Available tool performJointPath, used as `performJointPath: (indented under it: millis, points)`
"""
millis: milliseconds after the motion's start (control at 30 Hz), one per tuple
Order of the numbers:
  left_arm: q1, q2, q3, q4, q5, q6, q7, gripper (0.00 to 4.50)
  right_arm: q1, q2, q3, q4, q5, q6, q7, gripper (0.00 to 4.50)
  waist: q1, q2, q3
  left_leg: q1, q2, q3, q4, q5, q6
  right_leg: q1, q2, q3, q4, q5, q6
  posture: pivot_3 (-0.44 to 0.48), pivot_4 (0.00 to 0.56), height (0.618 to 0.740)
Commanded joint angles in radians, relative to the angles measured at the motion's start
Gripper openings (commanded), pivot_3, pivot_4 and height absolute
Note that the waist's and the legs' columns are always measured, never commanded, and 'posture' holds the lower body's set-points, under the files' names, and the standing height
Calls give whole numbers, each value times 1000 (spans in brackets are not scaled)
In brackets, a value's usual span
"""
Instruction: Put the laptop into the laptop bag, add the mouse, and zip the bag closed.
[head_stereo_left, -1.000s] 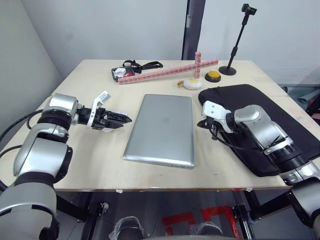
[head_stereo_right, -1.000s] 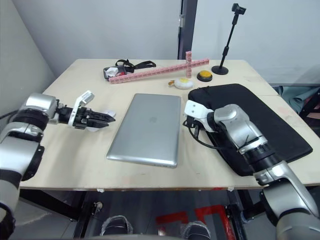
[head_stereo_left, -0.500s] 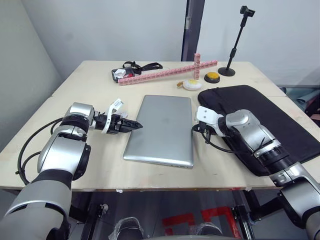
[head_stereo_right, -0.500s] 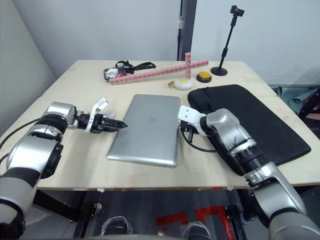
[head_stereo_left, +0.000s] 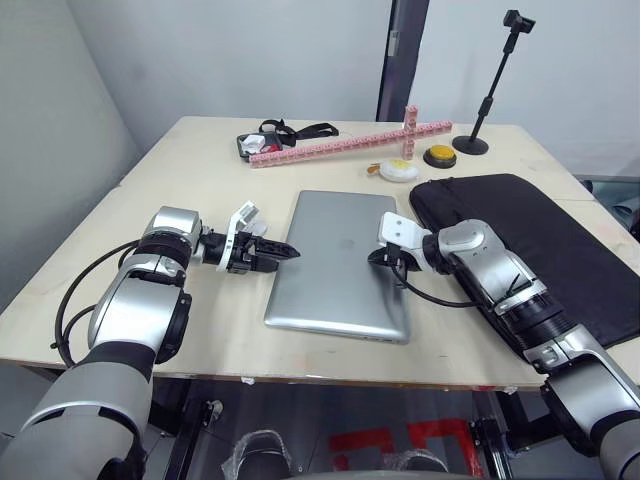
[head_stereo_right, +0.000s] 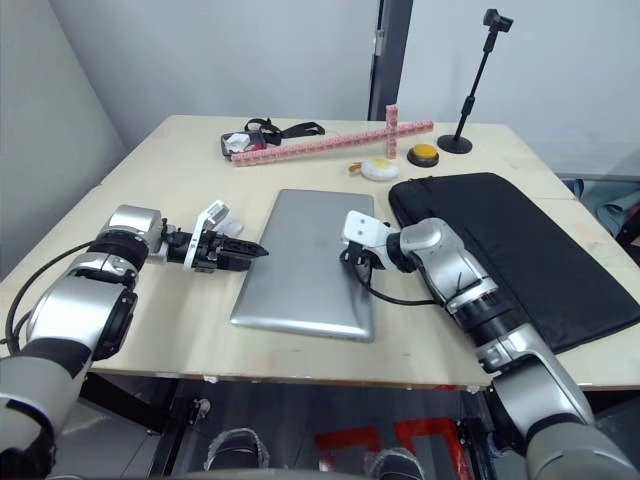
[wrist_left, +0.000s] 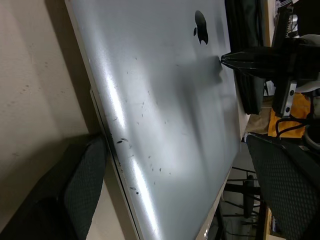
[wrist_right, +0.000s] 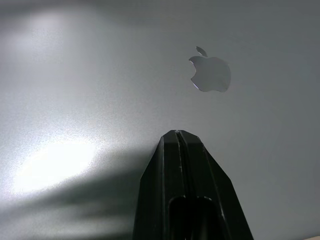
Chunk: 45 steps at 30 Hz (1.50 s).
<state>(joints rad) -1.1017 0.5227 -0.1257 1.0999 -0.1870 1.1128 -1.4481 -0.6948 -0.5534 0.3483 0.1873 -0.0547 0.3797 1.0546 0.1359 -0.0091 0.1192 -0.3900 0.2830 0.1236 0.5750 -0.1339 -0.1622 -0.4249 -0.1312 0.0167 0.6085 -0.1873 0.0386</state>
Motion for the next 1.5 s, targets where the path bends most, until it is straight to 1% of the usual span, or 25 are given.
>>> performJointPath:
  millis: [33,100,233,300,433,633,833,1033,1233,1267,1367,1467,1500]
  points:
    - [10,-8,36,-65,-50,9,-18,4500,10,-54,-26,12,-17,-2,-1,15,3,0,0,0,0,0,0,0,-1,0,0,0,0,0,0,0,150,740]
    - [20,-7,37,-78,-51,11,-9,4500,6,-83,-23,17,-27,-11,5,15,8,0,0,0,0,0,0,-2,-3,0,0,0,0,0,0,0,150,740]
    - [31,-8,43,-82,-51,1,17,4500,-9,-199,-10,17,-73,-34,52,15,10,0,0,0,0,0,0,-3,-5,0,0,0,0,0,0,0,150,740]
    - [35,-8,42,-85,-51,0,23,4500,-11,-220,-1,22,-90,-50,59,15,7,0,0,0,0,0,0,-3,-5,0,0,0,-1,0,0,0,150,740]
    - [39,-11,44,-94,-51,-1,27,4500,-2,-194,-1,41,-85,-49,61,15,0,1,1,0,0,0,0,-3,-5,0,0,0,0,0,0,0,150,740]
    - [38,-15,43,-94,-54,-2,34,4500,23,-114,2,-4,-56,6,68,15,2,1,1,0,0,0,0,-4,-3,0,0,0,0,0,0,0,150,740]
    - [46,-22,47,-120,-72,26,29,4500,30,-54,-2,-36,-19,24,83,15,-16,1,1,0,-1,0,-1,-5,-4,0,0,0,-1,0,0,0,150,740]
    - [68,-18,45,-187,-105,77,17,4500,32,-39,-4,-10,-39,8,80,15,-33,1,1,0,-1,0,-4,-3,-6,0,0,-1,-4,0,0,0,150,740]
    - [104,1,47,-249,-130,90,19,4500,40,-46,-9,-4,-44,-2,82,15,-45,2,2,0,0,0,-10,-1,-3,0,0,-3,-8,0,0,0,150,740]
    - [111,-2,53,-261,-136,82,26,4500,41,-46,-9,-3,-44,-2,83,15,-46,2,2,0,0,0,-11,1,-1,0,0,-3,-9,0,0,0,150,740]
    - [122,-11,73,-273,-147,70,59,4500,40,-46,-8,0,-46,-4,83,15,-46,2,2,0,0,0,-11,1,-1,0,0,-3,-10,0,0,0,150,740]
    - [133,-4,66,-298,-172,110,56,3682,41,-47,-7,4,-48,-7,83,0,-46,2,2,0,0,0,-12,1,-1,0,0,-3,-10,0,0,0,150,740]
    - [135,-1,65,-303,-176,115,61,3329,41,-47,-7,4,-48,-7,83,0,-46,2,2,0,0,0,-11,1,-1,0,0,-3,-10,0,0,0,150,740]
